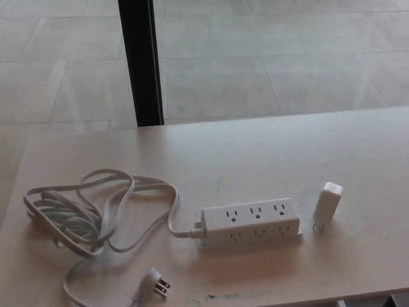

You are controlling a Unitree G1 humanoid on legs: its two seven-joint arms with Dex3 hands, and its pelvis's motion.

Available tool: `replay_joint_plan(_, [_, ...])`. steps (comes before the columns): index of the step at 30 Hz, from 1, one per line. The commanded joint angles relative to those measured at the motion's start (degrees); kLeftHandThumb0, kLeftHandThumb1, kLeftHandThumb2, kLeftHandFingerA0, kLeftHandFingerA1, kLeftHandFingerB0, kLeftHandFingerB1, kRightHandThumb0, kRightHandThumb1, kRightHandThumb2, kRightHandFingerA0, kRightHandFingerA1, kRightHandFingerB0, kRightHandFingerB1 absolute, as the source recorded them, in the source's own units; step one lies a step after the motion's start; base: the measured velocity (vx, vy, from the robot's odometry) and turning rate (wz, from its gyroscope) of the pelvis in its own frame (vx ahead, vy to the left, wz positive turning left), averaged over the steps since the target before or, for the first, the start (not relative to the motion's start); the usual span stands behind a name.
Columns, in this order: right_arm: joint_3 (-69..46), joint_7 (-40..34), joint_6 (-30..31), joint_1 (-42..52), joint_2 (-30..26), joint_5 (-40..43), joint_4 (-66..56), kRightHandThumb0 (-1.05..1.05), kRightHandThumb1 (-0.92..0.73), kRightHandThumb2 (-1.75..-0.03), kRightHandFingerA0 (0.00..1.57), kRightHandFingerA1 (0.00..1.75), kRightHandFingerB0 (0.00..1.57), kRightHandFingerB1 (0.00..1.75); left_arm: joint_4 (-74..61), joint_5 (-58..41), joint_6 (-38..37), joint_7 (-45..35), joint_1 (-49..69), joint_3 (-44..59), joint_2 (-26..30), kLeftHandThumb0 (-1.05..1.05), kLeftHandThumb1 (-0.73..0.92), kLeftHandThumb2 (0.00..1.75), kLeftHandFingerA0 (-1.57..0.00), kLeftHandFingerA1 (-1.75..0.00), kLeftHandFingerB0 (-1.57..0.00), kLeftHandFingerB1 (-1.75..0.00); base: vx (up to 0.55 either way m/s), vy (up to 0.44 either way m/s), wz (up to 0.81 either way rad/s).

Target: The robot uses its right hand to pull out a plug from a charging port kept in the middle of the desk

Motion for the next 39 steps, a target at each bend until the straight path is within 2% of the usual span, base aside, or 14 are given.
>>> replay_joint_plan(1, [-17.1,-31.3,-3.6,5.3,13.4,15.2,10.9,-0.9,-0.82,-0.61,1.05,0.99,0.0,1.02,0.5,-1.0,-0.6,-0.3,1.4,0.7,0.0,-0.66,0.72,0.62,-0.74,-0.55,-0.62,-0.45,0.0,0.0,0.0])
replay_joint_plan(3, [-16.9,-31.3,-3.9,5.0,13.5,15.4,12.7,-0.89,-0.58,-1.02,1.02,0.97,0.19,0.79,0.4,-1.1,-0.8,-0.5,1.6,0.7,0.0,-0.67,0.73,0.62,-0.73,-0.56,-0.61,-0.45,0.0,0.0,0.0])
replay_joint_plan(5, [-17.3,-30.8,-3.1,4.9,14.0,15.9,13.7,-0.88,-0.82,-0.62,1.11,0.87,0.07,0.93,0.1,-0.8,-1.1,-0.3,2.0,0.5,0.1,-0.72,0.58,0.82,-0.74,-0.65,-0.58,-0.54,0.0,0.0,0.0])
replay_joint_plan(10, [-18.5,-30.0,-2.3,5.6,15.8,17.0,13.3,-0.87,-0.82,-0.64,1.07,0.85,0.06,1.02,0.2,-0.6,-1.0,0.3,1.7,0.4,0.1,-0.64,0.73,0.62,-0.78,-0.62,-0.63,-0.47,0.0,0.0,0.0])
replay_joint_plan(12, [-19.3,-29.8,-2.4,4.9,15.9,18.1,14.7,-0.71,-0.57,-1.13,1.0,0.93,0.04,0.64,0.1,-0.8,-1.1,0.2,1.7,0.6,0.0,-0.64,0.73,0.62,-0.78,-0.62,-0.63,-0.46,0.0,0.0,0.0])
replay_joint_plan(15, [-20.5,-29.8,-2.1,3.7,16.3,19.8,15.9,-0.85,-0.8,-0.63,1.09,0.83,0.23,0.97,-0.6,-0.8,-1.4,-0.4,2.4,0.7,0.4,-0.63,0.74,0.62,-0.76,-0.63,-0.63,-0.48,0.0,0.0,0.0])
replay_joint_plan(20, [-19.4,-29.1,-2.7,3.5,16.3,19.7,16.0,-0.85,-0.8,-0.64,1.1,0.79,0.31,0.96,-0.9,-1.0,-0.8,0.1,2.9,1.0,0.3,-0.63,0.73,0.62,-0.78,-0.62,-0.64,-0.48,0.0,0.0,0.0])
replay_joint_plan(21, [-19.5,-28.8,-2.5,3.3,16.1,20.2,16.1,-0.88,-0.56,-0.99,1.05,0.87,0.33,0.84,-0.4,-0.5,-0.9,0.3,2.5,0.6,0.3,-0.64,0.74,0.62,-0.78,-0.63,-0.64,-0.48,0.0,0.0,0.0])
replay_joint_plan(22, [-19.1,-28.7,-3.1,3.3,16.1,20.1,16.4,-0.87,-0.79,-0.64,1.13,0.78,0.32,0.97,-0.2,-0.5,-0.8,0.3,2.4,0.6,0.3,-0.64,0.74,0.62,-0.78,-0.64,-0.64,-0.48,0.0,0.0,0.0])
replay_joint_plan(26, [-19.6,-22.0,-7.8,4.3,15.7,24.7,18.4,-0.83,-0.5,-0.96,0.98,0.81,0.61,0.85,0.2,-0.4,-0.5,0.3,2.3,0.3,0.0,-0.65,0.73,0.62,-0.78,-0.6,-0.63,-0.47,0.0,0.0,0.0])
replay_joint_plan(27, [-19.7,-20.2,-7.9,4.4,15.2,25.8,19.0,-0.82,-0.68,-0.61,1.06,0.69,0.48,0.84,0.4,-0.8,-0.2,-0.3,2.3,0.6,-0.1,-0.71,0.59,0.8,-0.75,-0.65,-0.57,-0.53,0.0,0.0,0.0])
replay_joint_plan(31, [-18.7,-16.5,-10.3,4.7,14.5,27.7,20.4,-0.83,-0.46,-0.92,0.98,0.73,0.5,0.77,0.9,-0.6,-0.4,-0.5,1.9,0.3,-0.2,-0.68,0.73,0.62,-0.79,-0.58,-0.57,-0.45,0.0,0.0,0.0])
replay_joint_plan(37, [-14.7,-15.4,-13.3,3.8,12.6,27.8,23.7,-0.8,-0.63,-0.6,1.14,0.61,0.56,0.73,1.0,-0.5,-1.3,0.1,1.6,0.2,-0.5,-0.7,0.74,0.62,-0.79,-0.6,-0.6,-0.5,0.0,0.0,0.0])
replay_joint_plan(39, [-13.6,-15.5,-14.1,4.1,12.2,28.6,24.3,-0.77,-0.46,-0.98,1.07,0.76,0.52,0.74,1.9,-1.0,-0.6,-0.7,0.8,0.5,-0.5,-0.67,0.73,0.62,-0.78,-0.57,-0.62,-0.51,0.0,0.0,0.0])
